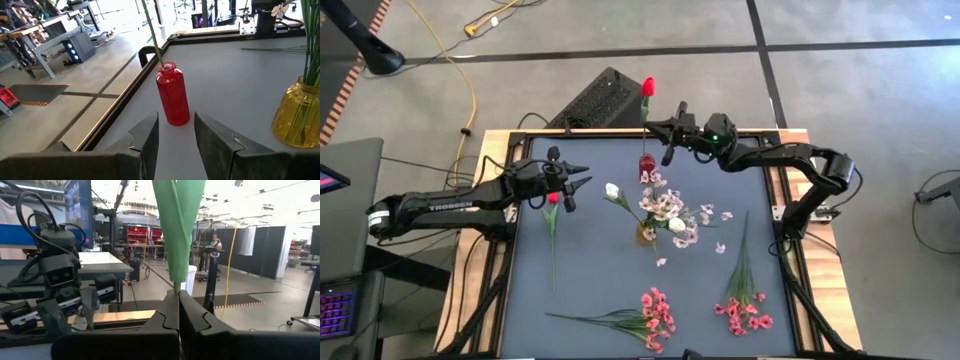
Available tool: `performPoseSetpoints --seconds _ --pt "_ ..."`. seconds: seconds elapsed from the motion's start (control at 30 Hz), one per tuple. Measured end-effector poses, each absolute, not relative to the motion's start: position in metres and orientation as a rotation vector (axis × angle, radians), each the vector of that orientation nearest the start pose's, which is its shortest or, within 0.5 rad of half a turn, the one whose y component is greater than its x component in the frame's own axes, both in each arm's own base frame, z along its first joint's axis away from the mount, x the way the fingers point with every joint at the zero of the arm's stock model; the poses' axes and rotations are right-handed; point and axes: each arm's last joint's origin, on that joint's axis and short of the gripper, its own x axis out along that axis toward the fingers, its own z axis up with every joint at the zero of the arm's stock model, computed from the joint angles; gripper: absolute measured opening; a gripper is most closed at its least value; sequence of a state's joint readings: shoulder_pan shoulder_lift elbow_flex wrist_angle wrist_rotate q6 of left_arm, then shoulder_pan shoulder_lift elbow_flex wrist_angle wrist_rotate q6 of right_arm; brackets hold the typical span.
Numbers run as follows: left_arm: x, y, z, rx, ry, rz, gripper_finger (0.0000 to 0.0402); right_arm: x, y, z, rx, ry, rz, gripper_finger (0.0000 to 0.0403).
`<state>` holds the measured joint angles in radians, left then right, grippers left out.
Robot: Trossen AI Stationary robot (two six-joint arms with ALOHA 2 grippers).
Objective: Sort flowers into vase by color
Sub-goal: Put the right red flower into the red flower vase
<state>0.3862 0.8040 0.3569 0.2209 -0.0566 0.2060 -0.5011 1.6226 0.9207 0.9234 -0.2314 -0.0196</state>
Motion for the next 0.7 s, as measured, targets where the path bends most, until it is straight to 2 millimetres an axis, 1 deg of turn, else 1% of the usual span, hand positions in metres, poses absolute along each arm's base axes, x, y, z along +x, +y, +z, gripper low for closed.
performPoseSetpoints --seconds 0.33,0.57,0.7 --pt "0.164 0.0685 0.2196 0.163 0.275 0.415 0.0115 0.3122 -0.1663 0.2733 -0.079 -0.183 -0.274 0.0018" --pt "0.164 0.0684 0.2194 0.159 0.276 0.415 0.0115 0.3125 -0.167 0.2688 -0.066 -0.137 -0.243 0.0019" --pt "0.164 0.0684 0.2194 0.155 0.275 0.415 0.0115 0.3127 -0.1674 0.2658 -0.075 -0.105 -0.244 0.003"
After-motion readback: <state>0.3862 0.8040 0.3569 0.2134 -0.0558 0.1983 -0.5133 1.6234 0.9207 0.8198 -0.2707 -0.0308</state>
